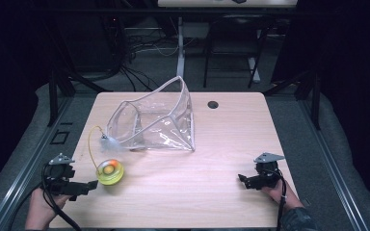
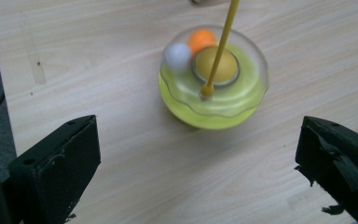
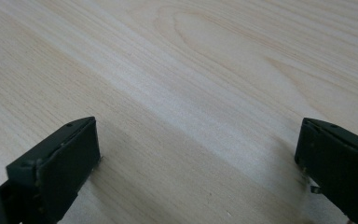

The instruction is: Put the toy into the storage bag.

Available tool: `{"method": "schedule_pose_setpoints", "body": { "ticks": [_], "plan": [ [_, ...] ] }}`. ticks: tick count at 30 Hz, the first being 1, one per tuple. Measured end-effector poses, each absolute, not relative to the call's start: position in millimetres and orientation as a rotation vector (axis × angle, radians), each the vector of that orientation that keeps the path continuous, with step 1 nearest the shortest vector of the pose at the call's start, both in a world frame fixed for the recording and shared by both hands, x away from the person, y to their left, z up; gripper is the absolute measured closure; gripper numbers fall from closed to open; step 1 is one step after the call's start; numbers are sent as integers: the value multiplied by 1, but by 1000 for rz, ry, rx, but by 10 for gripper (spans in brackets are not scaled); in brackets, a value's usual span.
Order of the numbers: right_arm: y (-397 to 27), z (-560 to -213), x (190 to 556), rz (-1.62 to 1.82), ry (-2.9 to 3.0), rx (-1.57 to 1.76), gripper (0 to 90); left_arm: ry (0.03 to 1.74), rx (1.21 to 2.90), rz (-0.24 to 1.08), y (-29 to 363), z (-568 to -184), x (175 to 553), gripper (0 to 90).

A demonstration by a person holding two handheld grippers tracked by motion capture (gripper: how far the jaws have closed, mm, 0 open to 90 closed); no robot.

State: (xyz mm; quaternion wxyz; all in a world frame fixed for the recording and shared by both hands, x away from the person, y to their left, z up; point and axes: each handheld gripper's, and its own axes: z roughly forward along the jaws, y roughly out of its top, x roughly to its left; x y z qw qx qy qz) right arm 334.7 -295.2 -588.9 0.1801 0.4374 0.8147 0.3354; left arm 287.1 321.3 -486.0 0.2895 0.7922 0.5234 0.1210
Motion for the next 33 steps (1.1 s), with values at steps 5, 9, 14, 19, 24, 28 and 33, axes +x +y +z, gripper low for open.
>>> {"method": "schedule_pose_setpoints", "body": {
  "ticks": [5,9,14,19,24,28,33],
  "plan": [
    [-295,-589,335,947,2301,1238,0,1368,2159,320,316,-472,299,1],
    [-295,-589,335,947,2301,1239,0,1339,2187,322,310,-456,308,0],
    [-295,-589,335,947,2301,1239,0,1311,2236,327,306,-444,317,0],
    [-295,-589,335,947,2301,1239,0,1294,2272,309,303,-433,325,60],
    [-295,-589,335,948,2301,1238,0,1260,2330,295,298,-412,334,330],
    [-295,-589,335,947,2301,1239,0,1250,2362,284,296,-401,339,459],
    [-295,-589,335,947,2301,1238,0,1249,2395,274,294,-391,346,517]
  ]
}}
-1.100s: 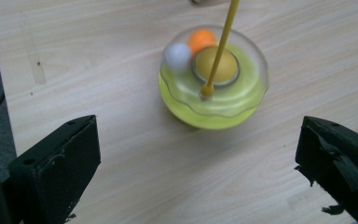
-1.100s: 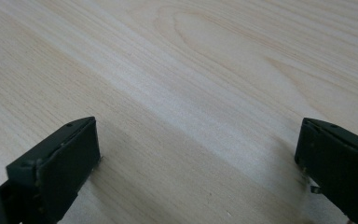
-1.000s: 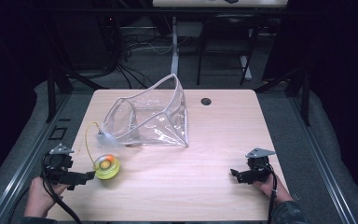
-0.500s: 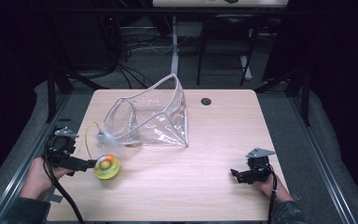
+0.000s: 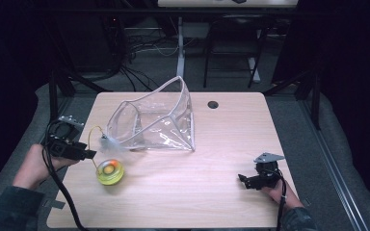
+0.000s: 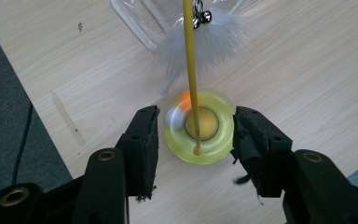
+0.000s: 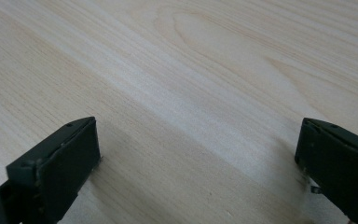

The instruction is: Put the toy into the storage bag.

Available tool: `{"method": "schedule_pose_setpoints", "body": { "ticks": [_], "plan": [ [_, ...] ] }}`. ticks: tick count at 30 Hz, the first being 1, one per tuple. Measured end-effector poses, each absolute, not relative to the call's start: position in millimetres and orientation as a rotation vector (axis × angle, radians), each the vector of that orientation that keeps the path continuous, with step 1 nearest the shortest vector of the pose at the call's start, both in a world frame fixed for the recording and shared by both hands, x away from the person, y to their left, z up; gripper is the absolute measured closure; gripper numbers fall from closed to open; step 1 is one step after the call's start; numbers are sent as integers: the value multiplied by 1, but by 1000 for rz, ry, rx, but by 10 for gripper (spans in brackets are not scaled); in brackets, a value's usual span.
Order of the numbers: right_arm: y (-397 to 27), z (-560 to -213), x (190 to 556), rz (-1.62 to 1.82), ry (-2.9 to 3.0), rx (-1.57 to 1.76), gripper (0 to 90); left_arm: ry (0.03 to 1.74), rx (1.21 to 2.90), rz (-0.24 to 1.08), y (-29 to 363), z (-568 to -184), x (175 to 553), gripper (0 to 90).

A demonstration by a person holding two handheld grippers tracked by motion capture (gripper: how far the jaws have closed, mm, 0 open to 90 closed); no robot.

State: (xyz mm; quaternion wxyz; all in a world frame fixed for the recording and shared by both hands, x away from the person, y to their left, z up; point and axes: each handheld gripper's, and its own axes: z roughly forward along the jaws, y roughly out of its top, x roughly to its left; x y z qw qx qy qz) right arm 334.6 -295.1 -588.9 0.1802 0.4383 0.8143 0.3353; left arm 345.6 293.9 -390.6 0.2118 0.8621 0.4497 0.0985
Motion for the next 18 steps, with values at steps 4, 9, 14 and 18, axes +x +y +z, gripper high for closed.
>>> {"method": "schedule_pose_setpoints", "body": {
  "ticks": [4,9,14,18],
  "plan": [
    [-295,-589,335,946,2301,1239,0,1251,2420,251,293,-388,352,571],
    [-295,-589,335,947,2301,1238,0,1256,2454,261,290,-385,357,696],
    [-295,-589,335,947,2301,1239,0,1270,2454,261,290,-386,358,771],
    [-295,-589,335,947,2301,1239,0,1278,2456,269,290,-386,358,852]
  ]
}}
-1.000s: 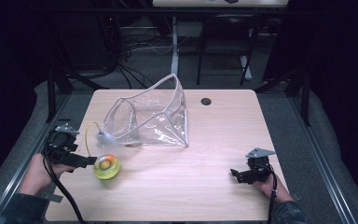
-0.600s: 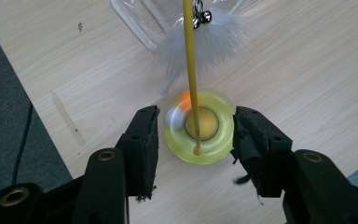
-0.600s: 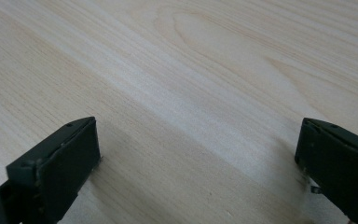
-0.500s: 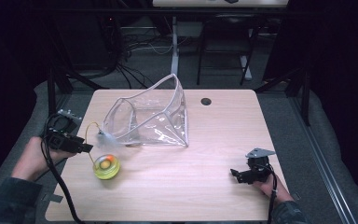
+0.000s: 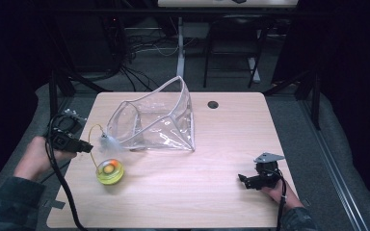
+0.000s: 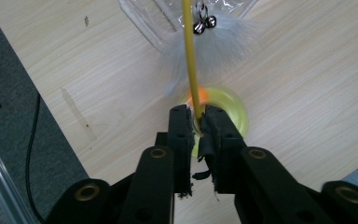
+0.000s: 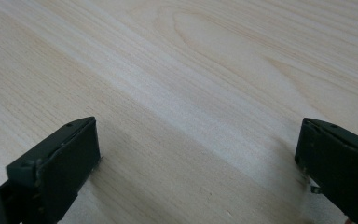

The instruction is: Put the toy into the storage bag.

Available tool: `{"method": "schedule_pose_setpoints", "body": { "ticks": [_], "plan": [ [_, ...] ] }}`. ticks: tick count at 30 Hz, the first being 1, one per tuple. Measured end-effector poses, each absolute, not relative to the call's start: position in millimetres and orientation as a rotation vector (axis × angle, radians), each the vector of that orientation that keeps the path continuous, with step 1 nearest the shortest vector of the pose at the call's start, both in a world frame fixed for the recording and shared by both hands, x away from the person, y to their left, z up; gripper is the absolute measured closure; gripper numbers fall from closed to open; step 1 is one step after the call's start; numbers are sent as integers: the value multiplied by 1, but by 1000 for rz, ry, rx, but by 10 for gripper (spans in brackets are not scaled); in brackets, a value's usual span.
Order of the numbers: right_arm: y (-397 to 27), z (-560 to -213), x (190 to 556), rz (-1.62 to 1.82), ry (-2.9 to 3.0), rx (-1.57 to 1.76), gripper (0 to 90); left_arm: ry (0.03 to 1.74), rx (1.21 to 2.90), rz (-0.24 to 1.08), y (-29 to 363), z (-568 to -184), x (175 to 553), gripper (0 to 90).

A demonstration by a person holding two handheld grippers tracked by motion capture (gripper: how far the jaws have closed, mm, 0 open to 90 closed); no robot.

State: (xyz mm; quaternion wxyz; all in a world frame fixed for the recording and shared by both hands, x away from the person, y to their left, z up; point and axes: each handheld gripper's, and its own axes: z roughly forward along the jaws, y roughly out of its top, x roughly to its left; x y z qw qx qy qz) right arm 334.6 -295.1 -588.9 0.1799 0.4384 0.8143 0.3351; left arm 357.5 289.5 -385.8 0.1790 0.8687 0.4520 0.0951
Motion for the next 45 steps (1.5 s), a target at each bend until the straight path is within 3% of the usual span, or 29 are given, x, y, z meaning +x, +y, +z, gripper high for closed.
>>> {"method": "schedule_pose_setpoints", "body": {
  "ticks": [4,7,13,18,21,24,33,45],
  "plan": [
    [-295,-589,335,947,2301,1239,0,1274,2456,269,289,-386,358,864],
    [-295,-589,335,947,2301,1238,0,1280,2457,272,288,-387,359,772],
    [-295,-589,335,947,2301,1239,0,1256,2472,275,281,-393,363,697],
    [-295,-589,335,947,2301,1238,0,1229,2474,287,277,-396,365,775],
    [-295,-589,335,947,2301,1238,0,1204,2463,306,272,-397,366,757],
    [-295,-589,335,946,2302,1239,0,1185,2477,287,268,-399,366,684],
    [-295,-589,335,947,2301,1239,0,1145,2461,359,262,-402,366,868],
    [-295,-589,335,947,2301,1239,0,1158,2440,376,274,-397,358,880]
  ]
}}
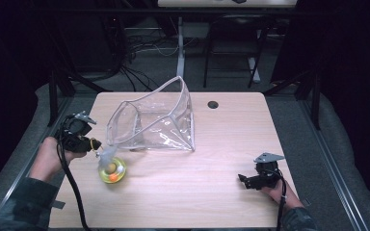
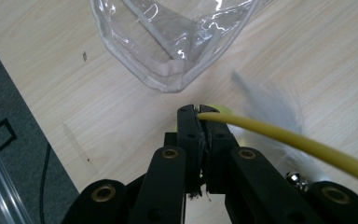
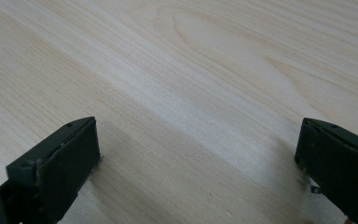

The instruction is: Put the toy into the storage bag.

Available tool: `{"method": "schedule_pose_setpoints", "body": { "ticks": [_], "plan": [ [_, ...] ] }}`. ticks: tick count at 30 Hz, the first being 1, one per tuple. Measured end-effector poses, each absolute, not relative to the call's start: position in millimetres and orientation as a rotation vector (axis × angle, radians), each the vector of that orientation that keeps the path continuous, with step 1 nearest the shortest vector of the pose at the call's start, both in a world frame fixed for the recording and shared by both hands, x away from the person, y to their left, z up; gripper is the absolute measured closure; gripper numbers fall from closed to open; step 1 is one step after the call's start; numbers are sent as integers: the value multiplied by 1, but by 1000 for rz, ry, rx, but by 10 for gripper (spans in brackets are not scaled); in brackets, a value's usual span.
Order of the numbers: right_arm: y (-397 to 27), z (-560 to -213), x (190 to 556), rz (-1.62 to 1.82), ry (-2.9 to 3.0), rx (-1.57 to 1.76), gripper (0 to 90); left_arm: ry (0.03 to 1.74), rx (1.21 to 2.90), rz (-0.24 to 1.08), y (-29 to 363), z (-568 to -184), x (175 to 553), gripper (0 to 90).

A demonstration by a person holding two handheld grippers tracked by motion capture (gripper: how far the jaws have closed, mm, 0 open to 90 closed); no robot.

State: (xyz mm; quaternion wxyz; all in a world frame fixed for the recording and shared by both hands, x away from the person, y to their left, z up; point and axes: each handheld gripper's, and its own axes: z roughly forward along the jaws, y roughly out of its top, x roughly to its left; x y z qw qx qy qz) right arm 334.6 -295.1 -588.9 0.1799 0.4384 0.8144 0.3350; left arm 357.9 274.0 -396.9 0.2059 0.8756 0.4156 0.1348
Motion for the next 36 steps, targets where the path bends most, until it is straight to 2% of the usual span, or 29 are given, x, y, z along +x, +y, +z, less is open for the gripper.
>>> {"method": "schedule_pose_setpoints", "body": {
  "ticks": [36],
  "plan": [
    [-295,-589,334,948,2300,1239,0,1204,2428,453,302,-360,346,880]
  ]
}}
